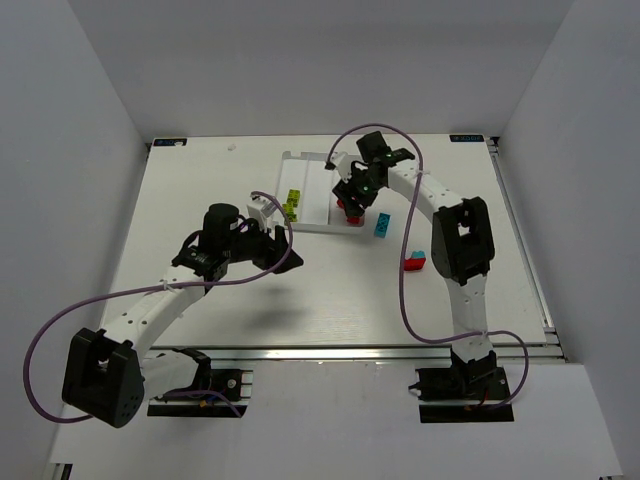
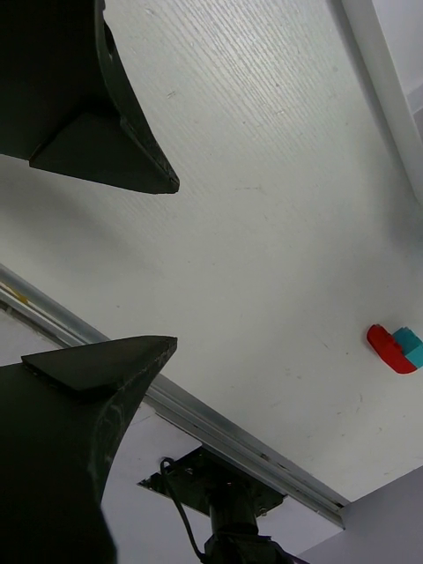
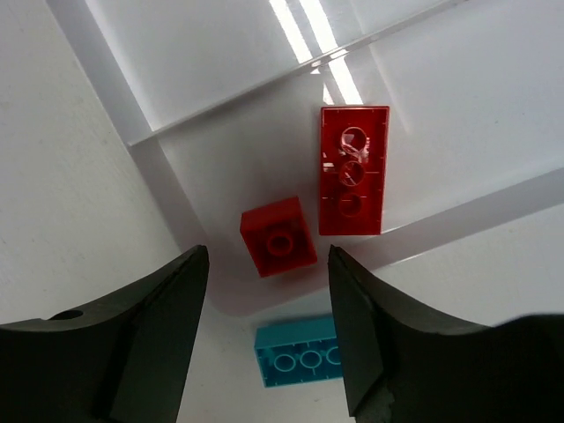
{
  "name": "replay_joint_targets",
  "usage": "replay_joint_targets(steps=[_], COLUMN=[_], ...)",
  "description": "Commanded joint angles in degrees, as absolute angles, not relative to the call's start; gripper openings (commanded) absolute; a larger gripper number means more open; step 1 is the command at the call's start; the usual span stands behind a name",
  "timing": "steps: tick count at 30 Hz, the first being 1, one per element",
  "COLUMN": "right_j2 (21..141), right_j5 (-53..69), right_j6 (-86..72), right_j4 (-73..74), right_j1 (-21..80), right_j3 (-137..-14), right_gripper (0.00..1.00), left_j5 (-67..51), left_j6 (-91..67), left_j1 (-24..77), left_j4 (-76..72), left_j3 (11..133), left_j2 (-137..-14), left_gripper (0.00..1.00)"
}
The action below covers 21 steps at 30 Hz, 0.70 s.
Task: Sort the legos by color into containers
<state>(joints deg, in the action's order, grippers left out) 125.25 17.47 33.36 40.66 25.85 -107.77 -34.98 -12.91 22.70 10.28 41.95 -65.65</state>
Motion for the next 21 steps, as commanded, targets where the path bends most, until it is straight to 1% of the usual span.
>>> replay_joint_targets(steps=[1, 7, 10, 11, 12, 13, 14, 15, 16, 17, 18, 19, 20, 21], right_j2=[123.31, 116.47, 107.62, 105.32, 103.2, 100.92, 97.51, 96.25, 94.67, 94.22, 94.13, 94.22, 94.57, 94.92], right_j5=[16.61, 20.91, 20.66, 20.83, 21.35, 24.66, 27.22, 30.29, 37.54, 41.88, 45.75, 53.97, 58.23, 62.1], right_j6=[31.29, 28.75, 23.66, 21.64, 16.84, 15.05, 13.12, 11.53, 9.43, 8.88, 8.35, 8.7, 9.75, 11.76], right_j4=[40.52, 39.2, 35.27, 33.68, 32.1, 30.69, 29.19, 29.27, 29.96, 32.15, 33.65, 35.32, 39.25, 41.72], right_j1=[25.22, 24.09, 22.07, 21.28, 19.36, 16.64, 15.13, 11.72, 8.04, 4.17, 2.22, 0.72, -4.95, -6.49], right_j3=[-109.25, -104.86, -98.81, -94.35, -91.7, -89.15, -87.03, -83.97, -82.98, -82.27, -81.4, -81.13, -80.95, -80.77], right_gripper=[0.63, 0.66, 0.66, 0.67, 0.65, 0.61, 0.5, 0.41, 0.29, 0.08, 0.0, 0.0, 0.0, 0.0], left_j5=[-36.38, -38.41, -38.5, -38.15, -37.54, -37.01, -35.44, -34.38, -33.32, -30.53, -29.19, -28.14, -26.3, -25.06], left_j6=[-12.48, -14.58, -17.04, -17.75, -18.28, -19.33, -19.51, -19.6, -18.9, -18.29, -17.59, -15.66, -14.43, -13.37], left_j1=[22.94, 23.55, 25.74, 26.62, 28.81, 30.05, 31.36, 32.86, 36.09, 37.69, 39.27, 42.16, 43.67, 44.99], left_j4=[9.23, 6.34, 4.66, 3.96, 3.61, 2.99, 2.55, 2.64, 2.72, 3.51, 3.95, 4.48, 5.53, 6.32], left_j3=[42.01, 41.31, 42.44, 42.97, 43.59, 44.2, 46.04, 47.19, 48.59, 51.74, 53.51, 55.53, 59.64, 61.94], left_j2=[-64.6, -66.18, -68.98, -70.04, -71.01, -73.1, -74.34, -75.66, -77.07, -80.39, -82.33, -84.35, -88.55, -90.94], left_gripper=[0.75, 0.75, 0.73, 0.71, 0.69, 0.66, 0.63, 0.53, 0.49, 0.45, 0.39, 0.36, 0.34, 0.34])
